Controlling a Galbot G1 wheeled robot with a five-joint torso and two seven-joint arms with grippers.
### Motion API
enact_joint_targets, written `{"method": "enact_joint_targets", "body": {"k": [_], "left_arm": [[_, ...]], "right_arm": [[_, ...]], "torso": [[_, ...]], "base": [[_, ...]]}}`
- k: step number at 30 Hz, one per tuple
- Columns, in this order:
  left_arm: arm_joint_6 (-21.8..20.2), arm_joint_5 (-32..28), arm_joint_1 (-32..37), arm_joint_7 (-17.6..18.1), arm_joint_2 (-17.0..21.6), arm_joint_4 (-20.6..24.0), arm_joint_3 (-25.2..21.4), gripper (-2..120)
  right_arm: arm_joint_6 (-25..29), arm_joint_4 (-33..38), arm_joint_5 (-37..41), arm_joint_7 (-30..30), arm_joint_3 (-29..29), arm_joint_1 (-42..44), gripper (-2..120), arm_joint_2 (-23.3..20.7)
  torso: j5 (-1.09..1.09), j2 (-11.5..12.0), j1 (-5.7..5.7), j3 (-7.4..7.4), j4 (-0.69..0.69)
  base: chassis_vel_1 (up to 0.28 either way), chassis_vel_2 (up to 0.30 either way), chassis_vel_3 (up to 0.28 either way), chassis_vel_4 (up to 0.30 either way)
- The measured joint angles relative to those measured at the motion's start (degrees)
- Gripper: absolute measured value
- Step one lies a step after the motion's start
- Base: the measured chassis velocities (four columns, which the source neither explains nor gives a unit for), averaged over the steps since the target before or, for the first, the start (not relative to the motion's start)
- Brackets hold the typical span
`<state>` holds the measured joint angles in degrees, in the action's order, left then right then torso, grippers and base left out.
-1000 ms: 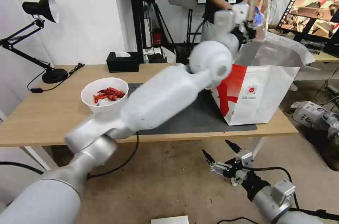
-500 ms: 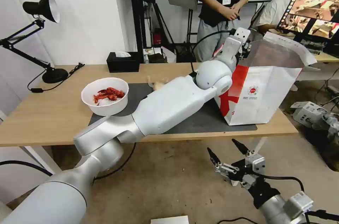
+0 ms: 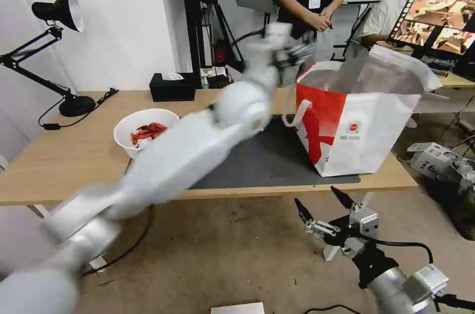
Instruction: Pick up the trash from the table and place it into the takeout bag.
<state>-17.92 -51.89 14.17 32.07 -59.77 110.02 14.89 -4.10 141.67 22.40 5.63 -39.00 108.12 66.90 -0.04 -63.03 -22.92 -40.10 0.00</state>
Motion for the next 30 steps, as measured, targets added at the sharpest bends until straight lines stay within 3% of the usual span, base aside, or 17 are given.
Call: {"method": "enact_joint_targets", "body": {"k": [2,3,4,7,8,9,10,12,14,15,18,19,22,23,26,30], "left_arm": [[0.20,0.28,1.69,-0.58,1.88,1.39,-1.43,99],[0.98,1.24,11.06,-1.97,9.31,7.32,-9.30,100],[0.98,1.24,11.06,-1.97,9.31,7.32,-9.30,100],[3.33,3.78,32.53,-2.63,17.11,18.74,-25.68,100],[3.33,3.78,32.53,-2.63,17.11,18.74,-25.68,100],[3.58,4.29,37.09,-2.86,17.69,20.75,-29.20,100],[3.93,5.53,47.98,-3.40,17.35,25.00,-38.14,100],[4.00,6.17,51.32,-3.70,16.67,26.21,-40.85,100],[5.19,11.98,67.83,-6.71,10.24,31.53,-50.27,100],[5.19,11.98,67.83,-6.71,10.24,31.53,-50.27,100],[9.70,20.83,83.44,-12.14,-1.46,33.93,-55.35,100],[9.70,20.83,83.44,-12.14,-1.46,33.93,-55.35,100],[16.70,31.04,91.87,-17.19,-11.35,34.05,-54.84,100],[16.70,31.04,91.87,-17.19,-11.35,34.05,-54.84,100],[22.22,37.33,96.21,-21.06,-19.00,33.84,-53.19,100],[25.16,40.09,98.18,-22.68,-22.32,33.66,-52.47,100]], "right_arm": [[0.33,0.19,-0.26,-0.14,-0.38,0.11,100,0.09],[1.60,0.86,-1.25,-0.30,-1.75,0.71,100,0.86],[1.60,0.86,-1.25,-0.30,-1.75,0.71,100,0.86],[2.76,1.61,-1.71,-1.22,-2.59,1.48,100,2.06],[2.76,1.61,-1.71,-1.22,-2.59,1.48,100,2.06],[2.85,1.63,-1.75,-1.51,-2.45,1.26,100,2.26],[2.86,1.66,-1.80,-2.34,-2.13,0.46,100,2.30],[2.86,1.67,-1.83,-2.56,-2.04,0.22,100,2.24],[2.78,1.67,-1.87,-3.34,-1.84,-0.25,100,2.21],[2.78,1.67,-1.87,-3.34,-1.84,-0.25,100,2.21],[2.78,1.67,-2.07,-3.49,-2.22,0.25,100,2.84],[2.78,1.67,-2.07,-3.49,-2.22,0.25,100,2.84],[3.21,1.67,-3.19,-3.47,-2.25,0.65,100,4.14],[3.21,1.67,-3.19,-3.47,-2.25,0.65,100,4.14],[4.98,1.47,-4.57,-3.29,-2.59,2.29,100,6.64],[6.48,1.46,-5.46,-2.84,-3.05,3.88,100,8.60]], "torso": [[0.00,0.00,0.00,0.00,-0.01],[-0.02,0.00,0.00,0.00,0.03],[-0.02,0.00,0.00,0.00,0.03],[-0.02,0.00,0.01,0.01,0.02],[-0.02,0.00,0.01,0.01,0.02],[-0.01,0.00,0.02,0.01,0.02],[0.03,-0.01,0.02,0.01,0.01],[0.03,0.00,0.01,0.01,0.02],[0.01,0.00,0.00,0.00,0.00],[0.01,0.00,0.00,0.00,0.00],[0.01,-0.01,0.02,0.01,0.03],[0.01,-0.01,0.02,0.01,0.03],[0.06,-0.01,0.01,0.01,0.01],[0.06,-0.01,0.01,0.01,0.01],[0.07,0.00,0.01,0.00,0.00],[0.05,-0.01,0.01,0.00,0.00]], "base": [[0.000,0.000,0.000,0.000],[0.000,0.000,0.000,0.000],[0.000,0.000,0.000,0.000],[0.000,0.000,0.000,0.000],[0.000,0.000,0.000,0.000],[0.000,0.000,0.000,0.000],[0.000,0.000,0.000,0.000],[0.000,0.000,0.000,0.000],[0.000,0.000,0.000,0.000],[0.000,0.000,0.000,0.000],[0.000,0.000,0.000,0.000],[0.000,0.000,0.000,0.000],[0.000,0.000,0.000,0.000],[0.000,0.000,0.000,0.000],[0.000,0.000,0.000,0.000],[0.000,0.000,0.000,0.000]]}}
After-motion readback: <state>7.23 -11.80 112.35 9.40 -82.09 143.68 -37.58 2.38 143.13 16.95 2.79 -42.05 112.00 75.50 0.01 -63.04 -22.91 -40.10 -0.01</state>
